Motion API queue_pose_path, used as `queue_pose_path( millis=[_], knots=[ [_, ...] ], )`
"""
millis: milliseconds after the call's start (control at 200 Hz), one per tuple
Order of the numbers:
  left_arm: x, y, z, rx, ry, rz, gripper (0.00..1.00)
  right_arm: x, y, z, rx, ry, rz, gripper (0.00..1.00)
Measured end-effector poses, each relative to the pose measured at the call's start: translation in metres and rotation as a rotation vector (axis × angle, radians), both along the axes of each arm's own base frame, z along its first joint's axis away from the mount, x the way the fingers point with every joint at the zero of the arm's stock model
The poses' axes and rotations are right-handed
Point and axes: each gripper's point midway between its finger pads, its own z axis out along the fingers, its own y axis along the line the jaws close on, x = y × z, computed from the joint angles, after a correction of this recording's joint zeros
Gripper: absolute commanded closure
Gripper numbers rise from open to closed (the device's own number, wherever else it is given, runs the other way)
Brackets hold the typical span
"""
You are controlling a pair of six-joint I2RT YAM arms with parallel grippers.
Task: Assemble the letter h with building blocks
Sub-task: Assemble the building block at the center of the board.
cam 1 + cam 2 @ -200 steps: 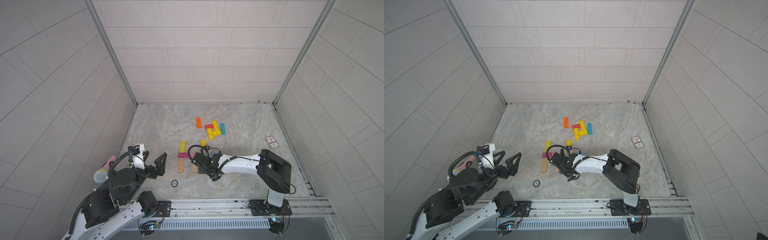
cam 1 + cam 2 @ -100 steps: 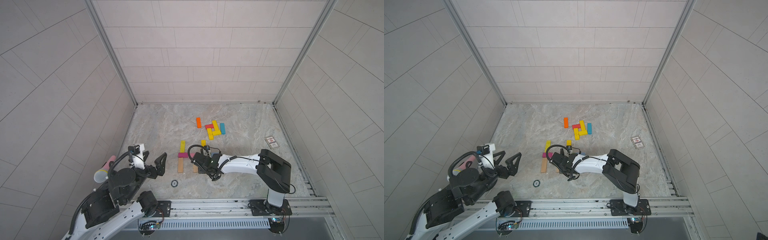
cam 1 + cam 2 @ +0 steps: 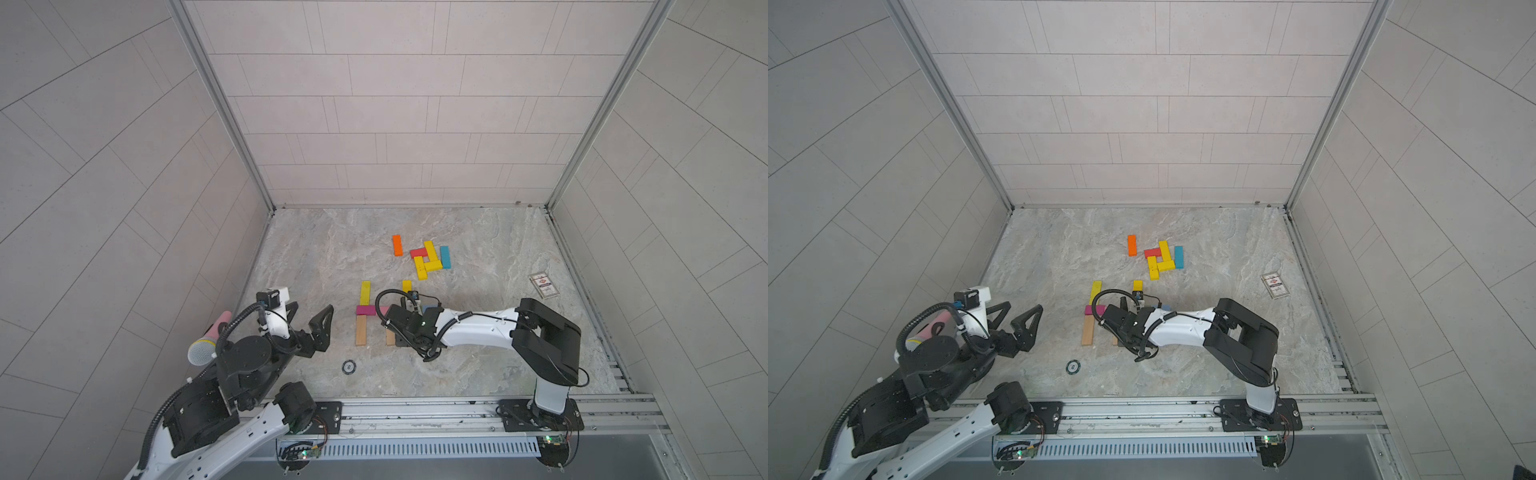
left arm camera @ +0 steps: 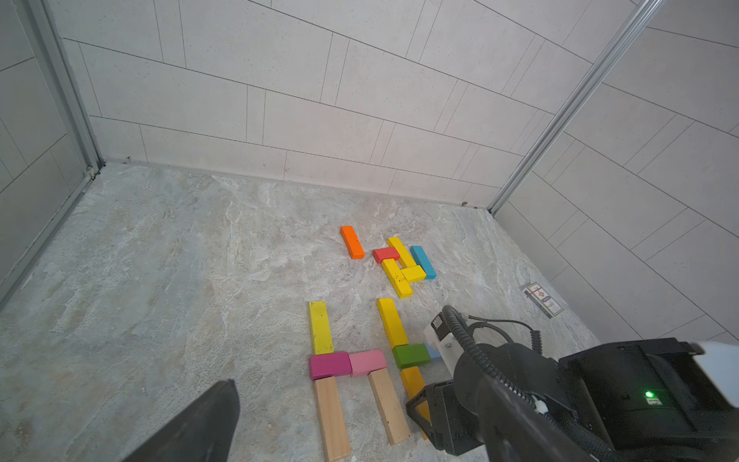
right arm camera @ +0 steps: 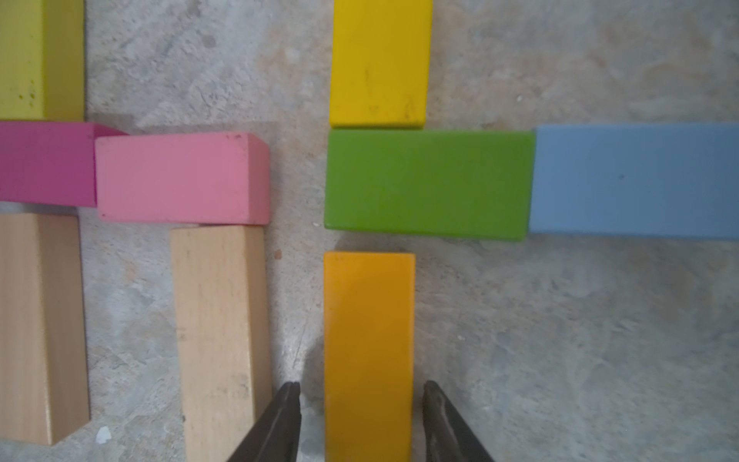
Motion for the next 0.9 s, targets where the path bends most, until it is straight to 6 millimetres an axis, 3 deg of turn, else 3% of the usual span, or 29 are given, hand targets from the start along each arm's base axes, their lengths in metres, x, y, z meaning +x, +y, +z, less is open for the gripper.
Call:
queue_pose_path(
  millis=[200,390,480,555,575,590,761,896],
  knots=[
    [0.000,0.000,0.000,0.000,0.001,0.002,0.00,0.004,-0.007,0.010,-0.022,-0.029,0.013,0.36],
    [0.000,0.000,-0.001,0.001,0.003,0.001,0.00,0.006,-0.008,0.071,0.085,-0.119,0.052,0.27],
    [0.000,0.000,-0.002,0.002,0.004,0.001,0.00,-0.003,-0.005,0.088,0.158,-0.120,0.107,0.24],
    [0.000,0.000,-0.002,0.002,0.004,0.001,0.00,-0.016,-0.003,0.086,0.206,-0.089,0.155,0.19],
    [0.000,-0.001,-0.002,0.002,0.004,0.000,0.00,-0.020,-0.003,0.083,0.211,-0.079,0.171,0.04],
    [0.000,-0.001,-0.002,0.002,0.004,0.000,0.00,-0.023,-0.004,0.081,0.219,-0.069,0.173,0.00],
    [0.000,-0.001,-0.002,0.001,0.005,-0.001,0.00,-0.063,-0.009,0.049,0.226,0.031,0.290,0.01],
    [0.000,-0.001,-0.002,0.001,0.004,-0.001,0.00,-0.081,0.002,0.045,0.263,0.053,0.343,0.02]
  ],
)
